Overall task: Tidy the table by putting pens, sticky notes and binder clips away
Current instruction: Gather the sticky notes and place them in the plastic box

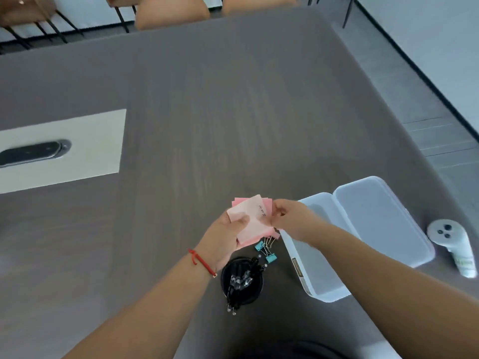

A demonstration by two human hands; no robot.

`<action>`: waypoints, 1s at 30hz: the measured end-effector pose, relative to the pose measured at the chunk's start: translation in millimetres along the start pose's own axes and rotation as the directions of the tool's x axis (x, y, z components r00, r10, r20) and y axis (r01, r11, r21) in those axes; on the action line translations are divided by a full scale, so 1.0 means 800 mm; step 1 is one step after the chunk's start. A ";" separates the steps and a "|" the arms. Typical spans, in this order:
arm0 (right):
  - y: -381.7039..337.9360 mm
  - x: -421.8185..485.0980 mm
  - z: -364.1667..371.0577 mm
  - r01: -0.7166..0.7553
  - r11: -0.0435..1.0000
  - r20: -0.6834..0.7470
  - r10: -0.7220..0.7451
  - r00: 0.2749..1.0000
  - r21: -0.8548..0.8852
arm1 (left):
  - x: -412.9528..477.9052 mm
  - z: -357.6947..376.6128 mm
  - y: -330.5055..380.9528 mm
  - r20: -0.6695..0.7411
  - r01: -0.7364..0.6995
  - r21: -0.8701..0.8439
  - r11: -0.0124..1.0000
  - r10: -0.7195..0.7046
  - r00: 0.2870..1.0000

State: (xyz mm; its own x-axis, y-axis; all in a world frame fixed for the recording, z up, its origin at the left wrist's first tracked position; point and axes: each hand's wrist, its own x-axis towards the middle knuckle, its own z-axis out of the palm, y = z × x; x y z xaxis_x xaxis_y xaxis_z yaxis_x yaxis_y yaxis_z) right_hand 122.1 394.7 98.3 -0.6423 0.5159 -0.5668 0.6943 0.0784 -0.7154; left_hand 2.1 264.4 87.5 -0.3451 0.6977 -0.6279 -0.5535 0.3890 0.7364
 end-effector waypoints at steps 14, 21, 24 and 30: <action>0.139 -0.020 -0.086 -0.258 0.966 -0.291 0.251 0.923 0.014 | 0.067 0.161 -0.047 -0.157 0.145 0.602 0.785 -0.062 0.986; 0.136 0.020 -0.055 -0.221 0.942 -0.190 0.175 0.966 -0.253 | 0.069 0.171 -0.061 -0.263 0.173 0.723 0.669 0.035 0.964; 0.136 0.043 -0.044 -0.255 0.848 -0.023 0.276 0.961 -0.465 | 0.060 0.179 -0.062 -0.271 0.153 0.656 0.739 0.042 0.962; 0.163 0.067 -0.036 -0.255 0.900 -0.059 0.251 0.966 -0.354 | 0.052 0.157 -0.057 -0.395 0.088 0.372 0.924 0.072 0.916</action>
State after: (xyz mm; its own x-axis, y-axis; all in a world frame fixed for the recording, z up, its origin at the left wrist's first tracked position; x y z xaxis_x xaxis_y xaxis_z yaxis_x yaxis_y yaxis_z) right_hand 187.2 457.1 -13.8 -0.4271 0.5688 -0.7029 0.9036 0.2410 -0.3541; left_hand 108.1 350.8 59.6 -0.6555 0.4289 -0.6215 -0.2596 0.6449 0.7188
